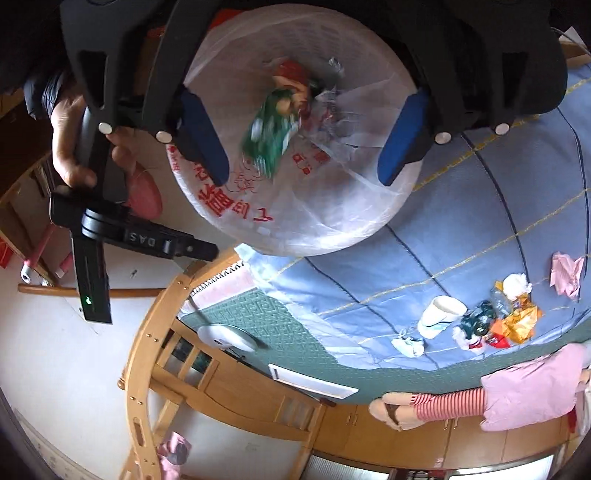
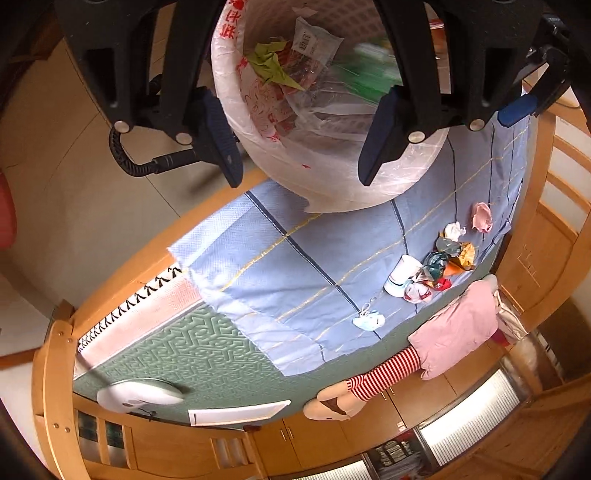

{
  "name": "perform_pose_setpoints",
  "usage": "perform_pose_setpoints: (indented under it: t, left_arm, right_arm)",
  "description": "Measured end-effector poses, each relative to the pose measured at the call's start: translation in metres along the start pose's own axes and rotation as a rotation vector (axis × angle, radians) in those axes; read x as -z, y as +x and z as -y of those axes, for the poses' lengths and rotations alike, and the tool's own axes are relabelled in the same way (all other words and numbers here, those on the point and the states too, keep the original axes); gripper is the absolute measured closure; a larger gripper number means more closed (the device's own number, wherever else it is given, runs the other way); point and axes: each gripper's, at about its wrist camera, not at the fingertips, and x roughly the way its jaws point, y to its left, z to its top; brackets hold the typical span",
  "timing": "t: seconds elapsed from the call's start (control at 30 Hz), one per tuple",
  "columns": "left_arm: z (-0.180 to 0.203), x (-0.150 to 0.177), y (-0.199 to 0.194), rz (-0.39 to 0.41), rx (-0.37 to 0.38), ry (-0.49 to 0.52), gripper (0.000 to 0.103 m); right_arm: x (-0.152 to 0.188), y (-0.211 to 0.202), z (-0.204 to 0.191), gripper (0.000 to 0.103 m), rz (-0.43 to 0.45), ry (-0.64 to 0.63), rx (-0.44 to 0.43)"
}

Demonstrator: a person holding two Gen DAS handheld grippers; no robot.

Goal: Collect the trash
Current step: 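Carry both green items to the wastebasket and open both tools over it, then grasp the pink plastic bag with the left tool while the right grasps a tissue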

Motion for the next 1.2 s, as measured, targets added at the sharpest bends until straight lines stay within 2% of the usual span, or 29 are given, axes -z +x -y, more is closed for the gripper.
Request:
perform_pose_setpoints:
  t: [0.13, 0.3, 0.33, 0.47, 0.6, 0.67, 0.7, 0.8, 0.87, 0.97, 1.03, 1.07, 1.1, 1.2]
  left_arm:
    - [-0.047, -0.011, -0.023, 0.089, -0.101, -0.097, 0.018]
    - [-0.143, -0.027, -0.063, 0.220, -0.394, -0.262, 0.014]
    - [-0.159, -0.029, -0.068, 0.233, -0.429, -0.289, 0.013]
    - [-0.242, -0.031, -0.086, 0.262, -0.580, -0.421, 0.012]
    - [-0.304, -0.011, -0.097, 0.269, -0.651, -0.520, 0.012]
    - [-0.325, 0.004, -0.099, 0.252, -0.714, -0.610, 0.012]
    - [-0.339, 0.012, -0.102, 0.208, -0.738, -0.718, 0.012]
    - [-0.356, 0.026, -0.116, 0.250, -0.680, -0.855, 0.012]
    - [-0.360, 0.029, -0.124, 0.260, -0.710, -0.882, 0.011]
    - [-0.363, 0.032, -0.134, 0.262, -0.728, -0.904, 0.011]
    - [-0.367, 0.035, -0.138, 0.261, -0.718, -0.935, 0.011]
    - [-0.370, 0.037, -0.140, 0.260, -0.714, -0.951, 0.011]
    - [-0.371, 0.040, -0.140, 0.260, -0.711, -0.964, 0.011]
    - [-0.375, 0.044, -0.140, 0.265, -0.712, -1.003, 0.011]
  right_arm:
    - [-0.004, 0.007, -0.010, 0.039, -0.002, -0.025, 0.003]
    - [-0.019, 0.025, -0.058, 0.039, -0.014, -0.113, -0.043]
    - [-0.023, 0.033, -0.074, 0.039, -0.027, -0.132, -0.070]
    - [-0.035, 0.065, -0.149, 0.039, -0.060, -0.255, -0.151]
    - [-0.036, 0.110, -0.255, 0.039, -0.051, -0.452, -0.199]
    - [-0.032, 0.134, -0.298, 0.039, -0.056, -0.523, -0.207]
    - [-0.028, 0.155, -0.330, 0.039, -0.077, -0.567, -0.221]
    - [-0.016, 0.203, -0.393, 0.039, -0.120, -0.637, -0.217]
    - [-0.011, 0.241, -0.431, 0.039, -0.150, -0.649, -0.210]
    - [-0.004, 0.285, -0.464, 0.040, -0.185, -0.657, -0.159]
    - [0.002, 0.310, -0.477, 0.055, -0.200, -0.676, -0.111]
    - [0.006, 0.320, -0.480, 0.073, -0.217, -0.691, -0.101]
    - [0.009, 0.324, -0.480, 0.085, -0.233, -0.699, -0.110]
    - [0.016, 0.311, -0.472, 0.089, -0.273, -0.679, -0.177]
